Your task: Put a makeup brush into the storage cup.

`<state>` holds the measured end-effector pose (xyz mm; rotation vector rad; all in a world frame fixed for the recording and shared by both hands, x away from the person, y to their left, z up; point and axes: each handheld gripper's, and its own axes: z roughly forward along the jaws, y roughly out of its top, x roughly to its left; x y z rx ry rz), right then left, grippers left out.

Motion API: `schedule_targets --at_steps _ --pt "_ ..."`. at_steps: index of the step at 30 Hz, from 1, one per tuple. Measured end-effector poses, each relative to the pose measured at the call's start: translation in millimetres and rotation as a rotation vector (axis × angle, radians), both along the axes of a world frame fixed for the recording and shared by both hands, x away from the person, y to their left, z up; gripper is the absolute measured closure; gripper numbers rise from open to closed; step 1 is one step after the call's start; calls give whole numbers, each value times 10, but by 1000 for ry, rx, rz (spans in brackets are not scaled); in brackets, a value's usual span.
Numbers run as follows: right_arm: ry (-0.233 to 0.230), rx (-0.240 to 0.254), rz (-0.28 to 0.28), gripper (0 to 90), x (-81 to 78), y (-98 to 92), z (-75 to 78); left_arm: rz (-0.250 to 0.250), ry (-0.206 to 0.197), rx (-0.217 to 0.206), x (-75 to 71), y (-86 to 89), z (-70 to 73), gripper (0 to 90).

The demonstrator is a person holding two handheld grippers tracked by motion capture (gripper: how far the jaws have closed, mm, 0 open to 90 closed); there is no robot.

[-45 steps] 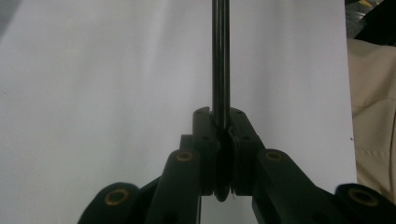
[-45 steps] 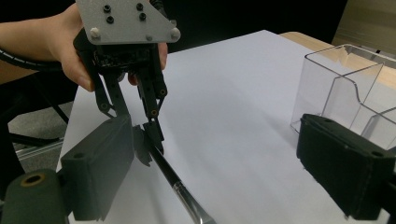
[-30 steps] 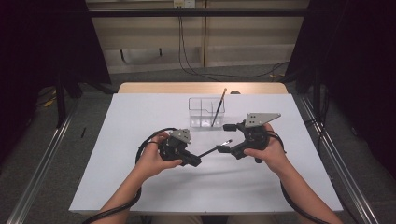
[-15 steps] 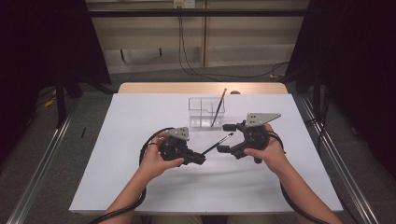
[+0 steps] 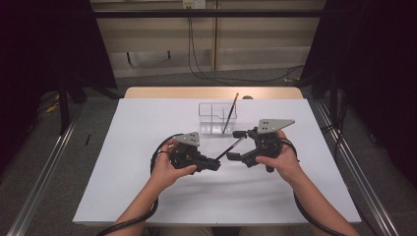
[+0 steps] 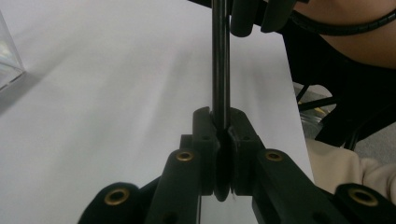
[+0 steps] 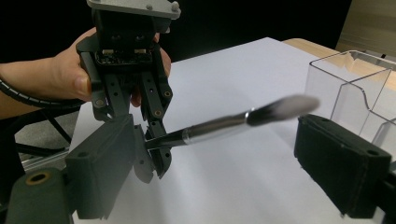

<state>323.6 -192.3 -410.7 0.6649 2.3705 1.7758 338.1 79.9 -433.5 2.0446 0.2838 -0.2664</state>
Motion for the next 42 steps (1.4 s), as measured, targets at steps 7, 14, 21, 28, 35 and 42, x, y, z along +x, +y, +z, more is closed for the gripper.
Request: schedule_targets --at_steps 7,14,21,28,35,42 --pt "5 20 -6 153 3 -7 7 13 1 -21 7 -15 -1 839" --pt "8 32 -2 203 0 -11 10 27 -1 -39 14 -25 4 839" --pt "18 52 4 324 2 -23 17 30 -2 -46 27 -39 6 838" --pt "42 69 23 472 0 -24 17 27 -3 -52 28 -46 10 838" --pt "56 81 36 602 -5 -14 16 33 2 -63 27 -41 1 838" --pt "53 88 46 668 0 3 11 27 0 -65 24 -59 3 838"
